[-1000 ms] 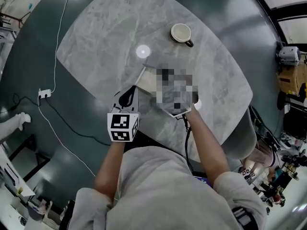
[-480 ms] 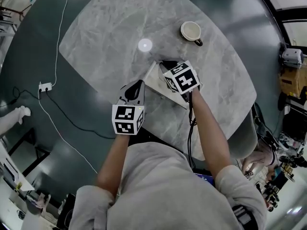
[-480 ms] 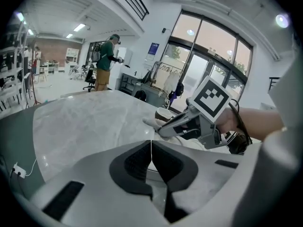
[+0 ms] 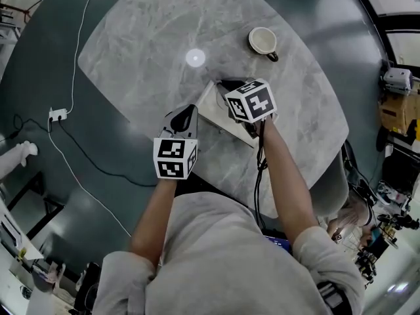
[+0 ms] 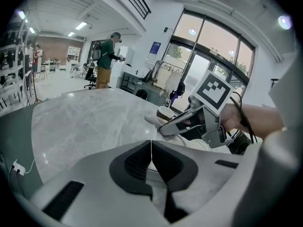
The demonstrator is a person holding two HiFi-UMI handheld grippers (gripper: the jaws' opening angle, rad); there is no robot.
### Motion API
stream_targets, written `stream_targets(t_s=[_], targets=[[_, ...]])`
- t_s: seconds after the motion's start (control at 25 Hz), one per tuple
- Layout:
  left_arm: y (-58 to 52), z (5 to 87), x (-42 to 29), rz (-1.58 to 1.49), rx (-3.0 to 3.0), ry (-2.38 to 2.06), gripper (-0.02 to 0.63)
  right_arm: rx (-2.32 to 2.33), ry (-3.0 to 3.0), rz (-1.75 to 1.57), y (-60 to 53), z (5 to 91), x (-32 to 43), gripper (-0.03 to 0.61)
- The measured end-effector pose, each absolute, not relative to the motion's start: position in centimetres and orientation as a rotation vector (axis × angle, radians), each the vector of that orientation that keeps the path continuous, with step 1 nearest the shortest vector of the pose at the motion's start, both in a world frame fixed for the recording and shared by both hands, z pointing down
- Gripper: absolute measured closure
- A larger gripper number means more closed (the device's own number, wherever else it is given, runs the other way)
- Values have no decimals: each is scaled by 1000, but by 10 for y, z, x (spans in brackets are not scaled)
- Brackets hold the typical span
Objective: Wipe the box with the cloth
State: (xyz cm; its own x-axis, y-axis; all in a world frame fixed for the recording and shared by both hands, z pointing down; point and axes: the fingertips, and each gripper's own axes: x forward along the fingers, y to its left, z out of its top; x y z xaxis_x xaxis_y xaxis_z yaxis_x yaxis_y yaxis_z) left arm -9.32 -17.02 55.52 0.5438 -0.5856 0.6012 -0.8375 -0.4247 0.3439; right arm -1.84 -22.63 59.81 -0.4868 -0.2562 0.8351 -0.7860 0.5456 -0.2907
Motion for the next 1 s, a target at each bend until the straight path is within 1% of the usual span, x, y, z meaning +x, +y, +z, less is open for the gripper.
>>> stream_targets(t_s=[0.28, 1.0], targets=[[-162, 555, -94, 508, 2140, -1160, 588, 781, -2023, 868, -210, 598, -30, 543], [-135, 557, -121, 498, 2095, -1229, 588, 668, -2046, 847, -162, 595, -64, 543]])
